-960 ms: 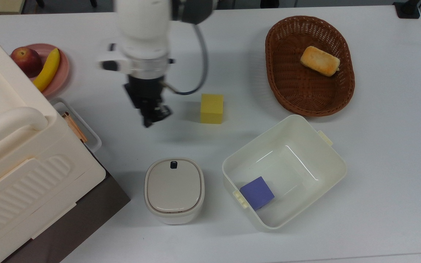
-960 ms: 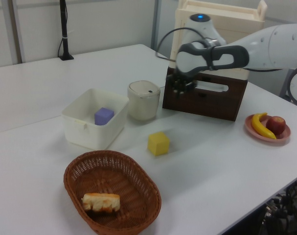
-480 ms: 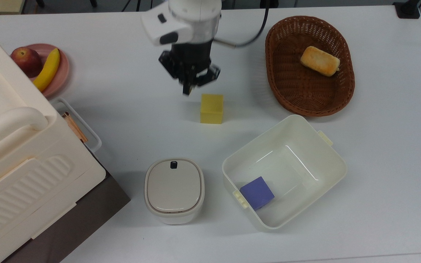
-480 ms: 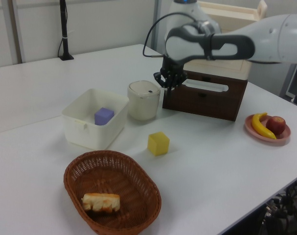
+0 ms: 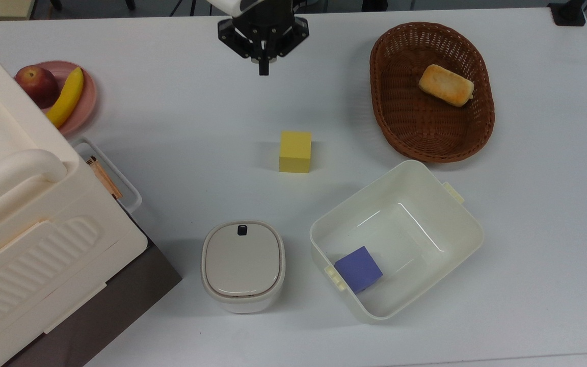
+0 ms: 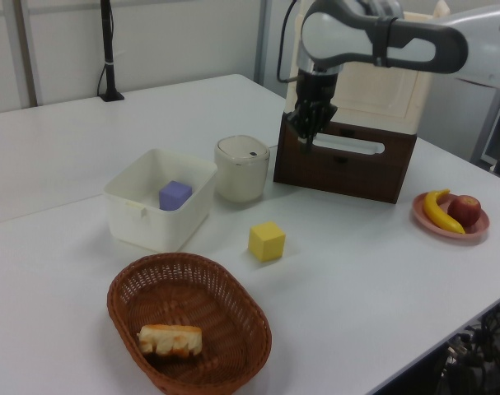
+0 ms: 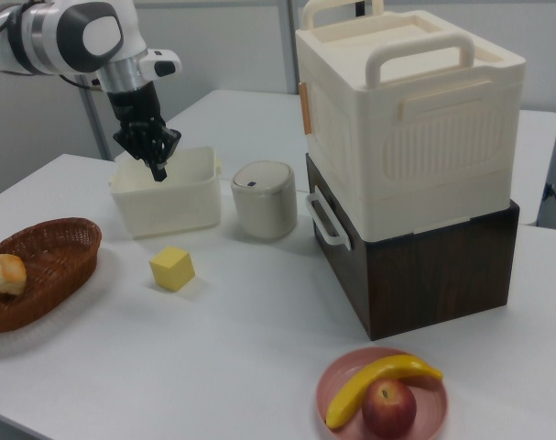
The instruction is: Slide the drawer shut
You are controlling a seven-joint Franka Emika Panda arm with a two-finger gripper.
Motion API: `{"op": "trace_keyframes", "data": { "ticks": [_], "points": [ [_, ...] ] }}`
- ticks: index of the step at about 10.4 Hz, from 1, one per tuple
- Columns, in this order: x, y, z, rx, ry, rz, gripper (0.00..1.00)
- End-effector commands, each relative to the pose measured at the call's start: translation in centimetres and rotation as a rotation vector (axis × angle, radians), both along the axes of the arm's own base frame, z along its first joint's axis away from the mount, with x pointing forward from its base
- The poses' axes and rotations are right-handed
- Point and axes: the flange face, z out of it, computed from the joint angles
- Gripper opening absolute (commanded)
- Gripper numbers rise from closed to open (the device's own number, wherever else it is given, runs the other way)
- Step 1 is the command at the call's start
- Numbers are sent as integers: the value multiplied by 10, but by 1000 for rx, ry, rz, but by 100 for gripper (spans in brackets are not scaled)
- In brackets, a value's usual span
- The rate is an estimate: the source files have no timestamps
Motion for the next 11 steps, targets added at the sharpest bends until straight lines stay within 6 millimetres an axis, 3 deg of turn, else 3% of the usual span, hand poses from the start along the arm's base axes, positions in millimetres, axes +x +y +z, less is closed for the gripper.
{"op": "trace_keyframes", "data": {
  "ticks": [1, 2, 7, 11],
  "points": [
    [-13, -19, 17, 33, -5, 48, 40],
    [-13, -20, 19, 22, -9, 59, 99],
    [-22, -42, 41, -15, -47, 12, 100],
    [-34, -38, 55, 43, -38, -161, 100]
  ]
}}
